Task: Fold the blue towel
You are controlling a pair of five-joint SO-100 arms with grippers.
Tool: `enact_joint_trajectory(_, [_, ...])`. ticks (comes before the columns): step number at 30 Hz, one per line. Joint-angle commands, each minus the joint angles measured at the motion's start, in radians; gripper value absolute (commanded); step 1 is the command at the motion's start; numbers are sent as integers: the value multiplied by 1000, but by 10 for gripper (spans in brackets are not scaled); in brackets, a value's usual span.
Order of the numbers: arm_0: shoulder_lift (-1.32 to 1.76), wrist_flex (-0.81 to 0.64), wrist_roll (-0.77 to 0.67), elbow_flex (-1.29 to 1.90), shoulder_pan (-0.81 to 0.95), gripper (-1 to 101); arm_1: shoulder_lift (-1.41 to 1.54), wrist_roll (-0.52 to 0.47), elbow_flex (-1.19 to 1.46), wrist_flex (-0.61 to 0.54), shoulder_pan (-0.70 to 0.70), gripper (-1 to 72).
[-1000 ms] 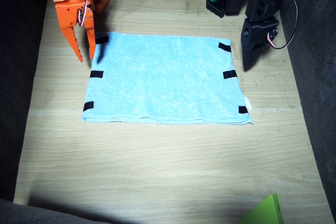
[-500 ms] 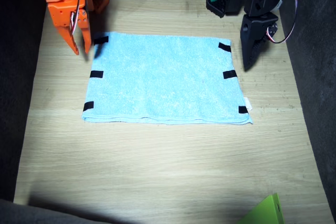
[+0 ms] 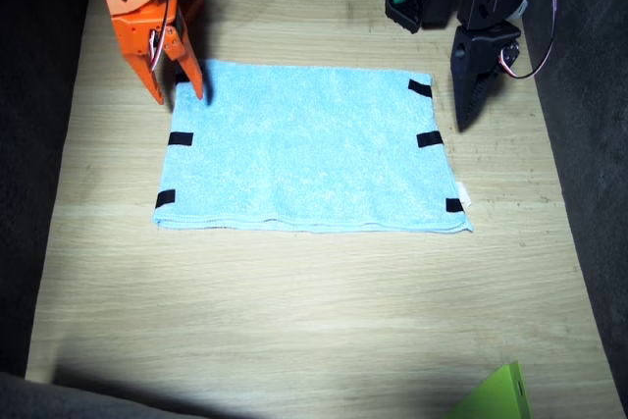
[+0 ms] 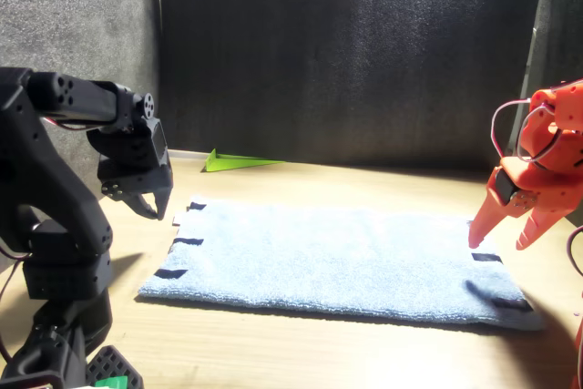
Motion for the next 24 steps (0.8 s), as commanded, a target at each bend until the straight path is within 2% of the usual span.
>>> enact_joint_trajectory(1, [41,8,12,9,15,31,-49,25,-83,5,-11,316])
enact_joint_trajectory(13, [71,21,28,15,40,33,-295,114,-348,126,-63,288])
enact_joint_trajectory(16, [71,23,26,15,43,36,-413,181,-482,222,-89,283])
enact_joint_trajectory(19, [64,23,23,14,44,37,-512,198,-558,305,-87,224])
enact_joint_trajectory(24, [71,44,18,35,40,38,-434,181,-436,236,-40,229])
